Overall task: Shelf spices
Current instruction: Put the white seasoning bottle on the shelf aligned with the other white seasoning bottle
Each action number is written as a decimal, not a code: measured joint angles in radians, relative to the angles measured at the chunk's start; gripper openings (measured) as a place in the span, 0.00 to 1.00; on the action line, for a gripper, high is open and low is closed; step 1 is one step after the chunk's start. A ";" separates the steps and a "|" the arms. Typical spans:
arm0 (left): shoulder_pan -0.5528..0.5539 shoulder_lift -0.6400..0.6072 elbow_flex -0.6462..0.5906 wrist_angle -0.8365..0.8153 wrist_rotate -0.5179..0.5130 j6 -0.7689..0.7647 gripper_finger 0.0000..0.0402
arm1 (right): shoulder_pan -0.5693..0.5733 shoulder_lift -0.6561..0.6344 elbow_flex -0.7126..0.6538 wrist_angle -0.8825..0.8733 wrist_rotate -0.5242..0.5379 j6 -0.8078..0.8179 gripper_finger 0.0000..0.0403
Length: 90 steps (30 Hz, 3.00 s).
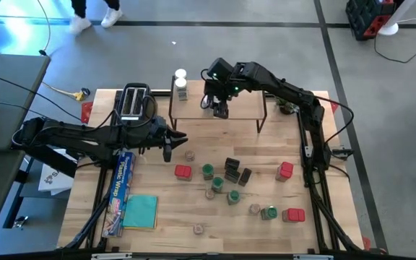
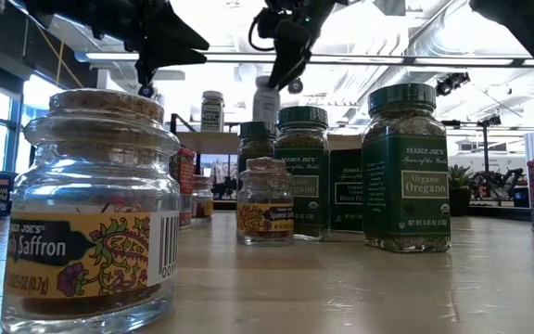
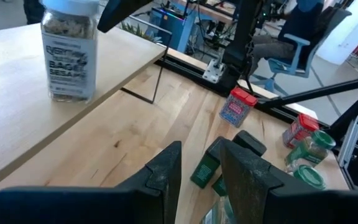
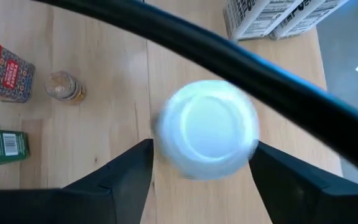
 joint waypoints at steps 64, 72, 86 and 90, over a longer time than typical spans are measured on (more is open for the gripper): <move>-0.135 0.000 0.000 -0.110 -0.142 0.066 0.26 | 0.228 -0.360 -1.069 1.240 0.465 0.452 0.06; -0.135 0.000 0.000 -0.112 -0.140 0.064 0.26 | 0.228 -0.433 -1.069 1.143 0.679 0.515 0.04; -0.135 0.000 0.000 -0.112 -0.143 0.060 0.26 | 0.131 -0.489 -1.109 1.131 0.444 0.534 0.04; -0.135 0.000 0.000 -0.112 -0.143 0.060 0.26 | 0.097 -0.489 -1.115 1.160 0.356 0.544 0.04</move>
